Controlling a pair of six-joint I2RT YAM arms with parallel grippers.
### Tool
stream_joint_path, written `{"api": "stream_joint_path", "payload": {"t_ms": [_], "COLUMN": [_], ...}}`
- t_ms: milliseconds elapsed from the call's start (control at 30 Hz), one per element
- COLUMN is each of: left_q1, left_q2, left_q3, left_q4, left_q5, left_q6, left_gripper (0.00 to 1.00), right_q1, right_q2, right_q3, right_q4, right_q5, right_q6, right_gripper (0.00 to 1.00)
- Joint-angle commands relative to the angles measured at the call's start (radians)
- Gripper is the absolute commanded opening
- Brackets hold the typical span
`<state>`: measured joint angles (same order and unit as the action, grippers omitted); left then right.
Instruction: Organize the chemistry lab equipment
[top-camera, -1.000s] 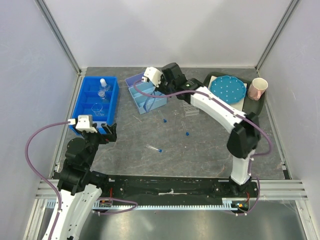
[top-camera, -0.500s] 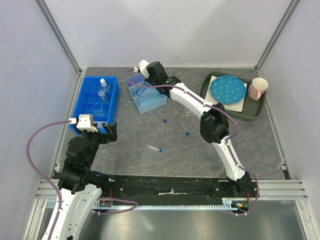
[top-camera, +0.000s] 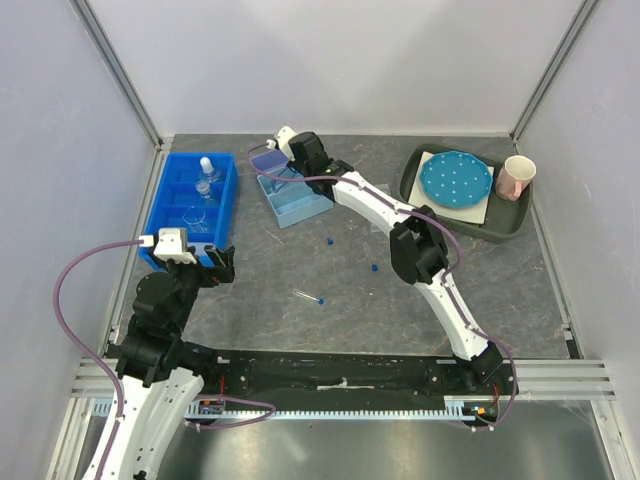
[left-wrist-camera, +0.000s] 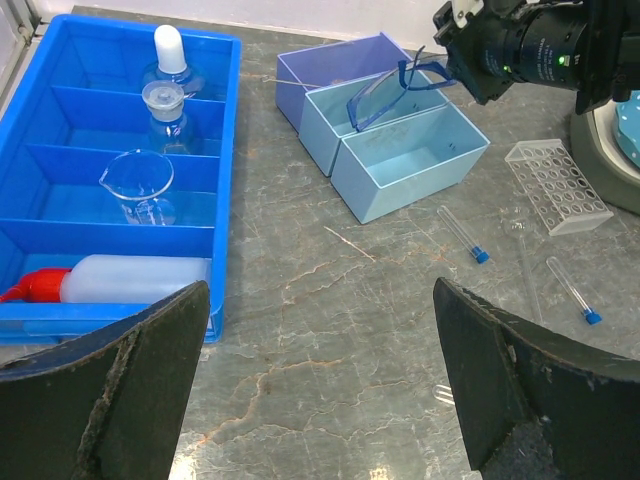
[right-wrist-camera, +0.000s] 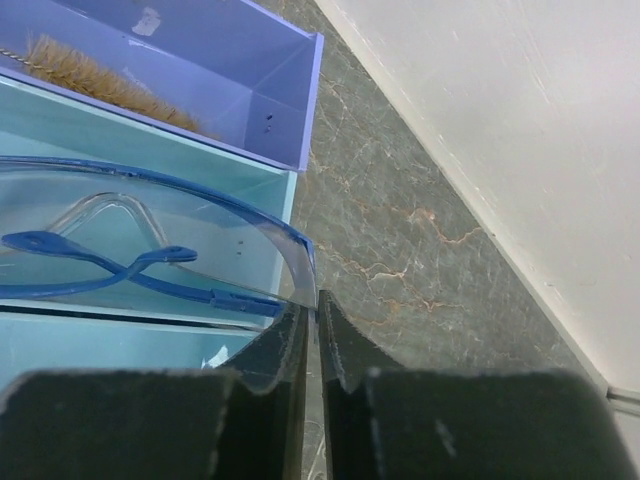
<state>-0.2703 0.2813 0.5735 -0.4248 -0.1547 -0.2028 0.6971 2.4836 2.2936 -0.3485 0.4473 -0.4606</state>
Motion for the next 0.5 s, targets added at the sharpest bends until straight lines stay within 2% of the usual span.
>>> {"api": "stream_joint_path", "payload": {"t_ms": [0,233,333,467], "left_q1": [0.003,0.002,0.002,0.002], "left_q2": [0.007,0.01,0.013,0.033], "left_q3": [0.008,0.006,0.005,0.0], "left_q4": [0.024,0.026,0.031,0.038], "left_q5": [0.007,0.018,0.035,0.081], "left_q6": [0.008,0.008,0.008,0.008], "left_gripper": [0.99,0.99,0.99,0.99], "right_q1": [0.016,0.035,0.035,0.035], "right_q2": [0.014,-0.006,-0.054,-0.19], "right_q3": [0.035,0.014,-0.019,-0.103], "right_q4": [0.045,0.043,0.04,0.033], "right_q5": [0.013,-0.016,-0.045,-0.11], "right_q6": [0.0,0.008,0.023,0.056], "right_gripper": [0.17,0.29,0.31,0.41]}}
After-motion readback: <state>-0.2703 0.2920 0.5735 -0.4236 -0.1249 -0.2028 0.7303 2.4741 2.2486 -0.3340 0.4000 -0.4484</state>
